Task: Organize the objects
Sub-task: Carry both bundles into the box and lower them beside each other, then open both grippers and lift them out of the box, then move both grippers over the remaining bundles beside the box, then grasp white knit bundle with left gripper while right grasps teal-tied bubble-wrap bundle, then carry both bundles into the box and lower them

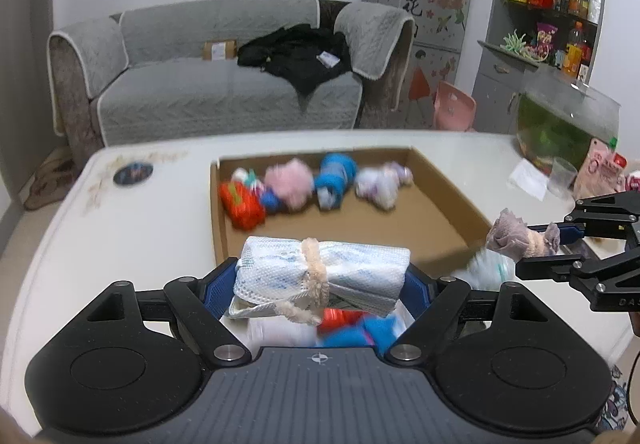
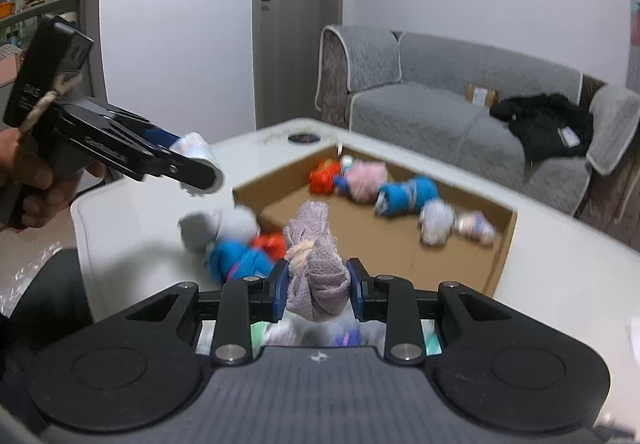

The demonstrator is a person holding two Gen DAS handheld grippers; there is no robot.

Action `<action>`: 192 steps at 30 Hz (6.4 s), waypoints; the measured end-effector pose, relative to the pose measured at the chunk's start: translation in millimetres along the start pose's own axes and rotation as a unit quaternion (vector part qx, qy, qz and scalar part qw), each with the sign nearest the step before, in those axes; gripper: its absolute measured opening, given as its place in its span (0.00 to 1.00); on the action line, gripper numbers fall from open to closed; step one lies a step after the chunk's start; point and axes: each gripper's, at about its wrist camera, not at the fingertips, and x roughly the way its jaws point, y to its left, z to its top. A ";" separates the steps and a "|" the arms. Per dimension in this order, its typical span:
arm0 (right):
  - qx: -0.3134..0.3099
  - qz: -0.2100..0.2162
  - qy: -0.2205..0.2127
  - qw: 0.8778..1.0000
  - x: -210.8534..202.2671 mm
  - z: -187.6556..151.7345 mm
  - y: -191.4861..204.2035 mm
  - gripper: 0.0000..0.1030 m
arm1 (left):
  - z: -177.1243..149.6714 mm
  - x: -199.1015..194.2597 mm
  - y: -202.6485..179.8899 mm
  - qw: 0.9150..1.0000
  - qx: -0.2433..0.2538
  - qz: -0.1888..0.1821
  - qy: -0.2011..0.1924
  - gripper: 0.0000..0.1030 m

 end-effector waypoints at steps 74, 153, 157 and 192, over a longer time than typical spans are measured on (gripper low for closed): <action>-0.029 0.044 0.218 0.975 210.3 76.3 -47.1 0.48 | 39.3 167.5 6.1 0.977 0.123 0.036 0.168 0.88; 0.070 -0.058 0.066 0.994 31.6 -84.0 -56.5 0.39 | -70.0 42.8 33.9 0.994 -0.013 0.018 0.103 0.46; 0.074 -0.058 0.061 0.994 22.0 -80.0 -58.4 0.39 | -60.6 26.7 30.4 0.996 -0.004 0.022 0.090 0.46; 0.007 -0.044 0.107 0.993 101.7 41.2 -138.4 0.40 | 77.2 170.4 -90.0 0.982 0.081 -0.072 0.154 0.47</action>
